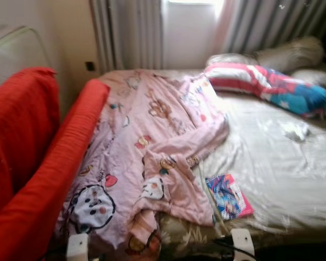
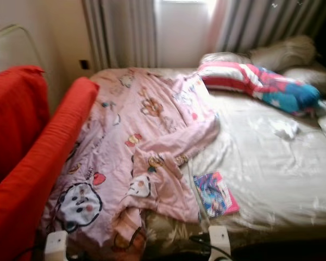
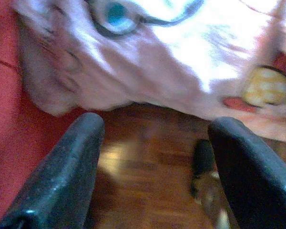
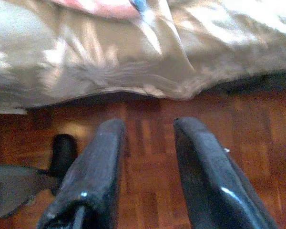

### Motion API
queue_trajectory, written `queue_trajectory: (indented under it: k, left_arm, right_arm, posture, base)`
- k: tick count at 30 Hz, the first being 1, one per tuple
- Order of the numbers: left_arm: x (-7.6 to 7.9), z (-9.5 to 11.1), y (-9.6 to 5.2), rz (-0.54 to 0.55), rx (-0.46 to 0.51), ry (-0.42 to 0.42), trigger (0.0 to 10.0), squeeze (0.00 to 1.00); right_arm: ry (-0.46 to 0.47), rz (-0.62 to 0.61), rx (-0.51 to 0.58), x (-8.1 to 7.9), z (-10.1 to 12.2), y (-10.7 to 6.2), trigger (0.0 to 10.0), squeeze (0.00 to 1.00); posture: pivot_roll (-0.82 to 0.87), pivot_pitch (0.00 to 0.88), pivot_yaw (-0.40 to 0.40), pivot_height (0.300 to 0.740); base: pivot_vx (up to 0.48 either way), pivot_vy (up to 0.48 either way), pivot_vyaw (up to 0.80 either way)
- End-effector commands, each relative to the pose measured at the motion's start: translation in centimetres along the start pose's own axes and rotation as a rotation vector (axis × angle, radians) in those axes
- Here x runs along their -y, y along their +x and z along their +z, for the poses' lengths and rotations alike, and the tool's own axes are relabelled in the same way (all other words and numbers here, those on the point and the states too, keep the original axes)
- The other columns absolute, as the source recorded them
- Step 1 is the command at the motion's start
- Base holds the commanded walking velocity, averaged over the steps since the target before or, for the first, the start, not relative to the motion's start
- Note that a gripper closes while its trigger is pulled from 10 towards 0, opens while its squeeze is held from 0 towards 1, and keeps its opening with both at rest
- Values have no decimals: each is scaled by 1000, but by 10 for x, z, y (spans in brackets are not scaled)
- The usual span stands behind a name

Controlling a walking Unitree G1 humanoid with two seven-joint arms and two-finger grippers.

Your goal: Clean up the room

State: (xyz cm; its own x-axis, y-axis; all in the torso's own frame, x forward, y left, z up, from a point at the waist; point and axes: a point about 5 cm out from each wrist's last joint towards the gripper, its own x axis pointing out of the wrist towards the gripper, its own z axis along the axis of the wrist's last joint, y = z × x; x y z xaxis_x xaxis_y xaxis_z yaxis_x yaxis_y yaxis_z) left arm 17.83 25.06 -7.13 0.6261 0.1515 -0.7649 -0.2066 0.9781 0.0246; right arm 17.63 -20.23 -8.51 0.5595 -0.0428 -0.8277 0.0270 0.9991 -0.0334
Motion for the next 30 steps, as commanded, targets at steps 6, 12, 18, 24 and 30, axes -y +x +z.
queue_trajectory:
  k: [6,12,18,24,30]
  left_arm:
    - [4,-18,-4,5,-34,24,10000,0]
    - [36,-20,-1,-29,-38,33,10000,0]
    - [51,-7,4,-38,-20,42,10000,0]
    - [60,-1,6,-41,-14,49,10000,0]
    - [45,-2,5,-26,-14,44,10000,0]
  right_arm:
    - [2,14,-5,-5,-3,0,10000,0]
    - [3,15,-6,-6,-3,0,10000,0]
    - [6,16,-6,-6,-3,0,10000,0]
    - [9,15,-5,-6,-3,0,10000,0]
    - [10,15,-5,-6,-3,0,10000,0]
  posture:
    - [78,5,-6,740]
    - [82,5,-5,740]
    - [83,7,-3,740]
    - [83,9,-1,740]
    - [84,8,-1,740]
  base:
    - [0,-469,0]
    - [0,-471,0]
    - [0,-471,0]
    - [0,-471,0]
    - [0,-470,0]
